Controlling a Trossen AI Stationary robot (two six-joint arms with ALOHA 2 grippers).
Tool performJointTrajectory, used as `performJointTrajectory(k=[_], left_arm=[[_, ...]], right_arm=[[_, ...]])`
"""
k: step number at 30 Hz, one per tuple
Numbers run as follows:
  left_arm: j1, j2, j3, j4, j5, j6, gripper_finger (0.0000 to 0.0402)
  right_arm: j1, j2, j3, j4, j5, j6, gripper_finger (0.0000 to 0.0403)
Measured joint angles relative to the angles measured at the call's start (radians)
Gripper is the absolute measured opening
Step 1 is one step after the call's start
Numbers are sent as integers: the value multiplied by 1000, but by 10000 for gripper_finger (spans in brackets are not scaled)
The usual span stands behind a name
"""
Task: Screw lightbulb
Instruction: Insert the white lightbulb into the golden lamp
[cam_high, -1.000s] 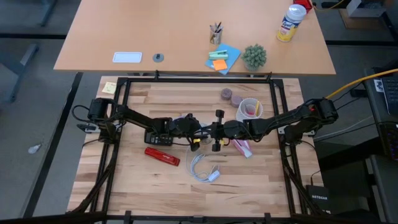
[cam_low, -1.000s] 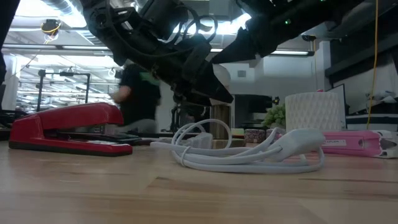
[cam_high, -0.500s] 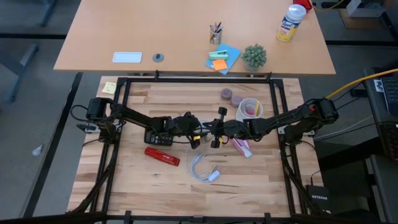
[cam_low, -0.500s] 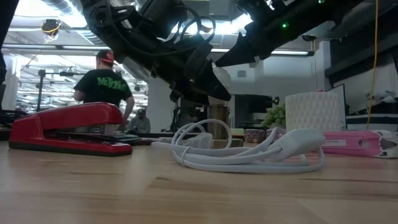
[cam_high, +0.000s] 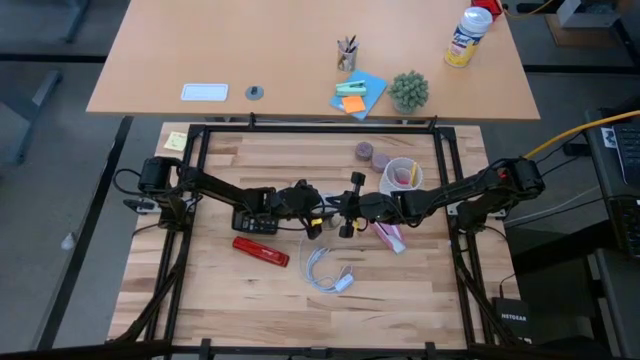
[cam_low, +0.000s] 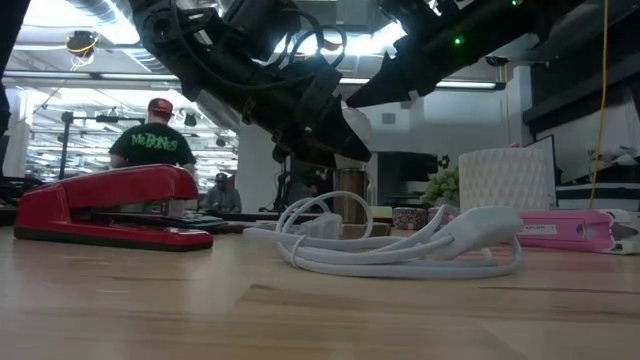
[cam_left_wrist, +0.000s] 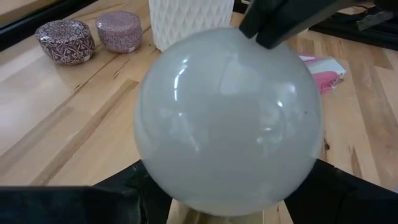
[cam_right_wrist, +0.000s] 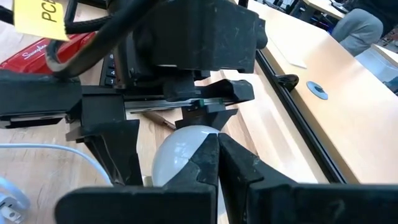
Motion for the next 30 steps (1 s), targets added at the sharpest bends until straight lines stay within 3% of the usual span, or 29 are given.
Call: performJointTrajectory(k=[30], left_arm=[[0, -7, 6, -130, -9, 12, 239]], right_arm=[[0, 1, -1, -2, -5, 0, 7]])
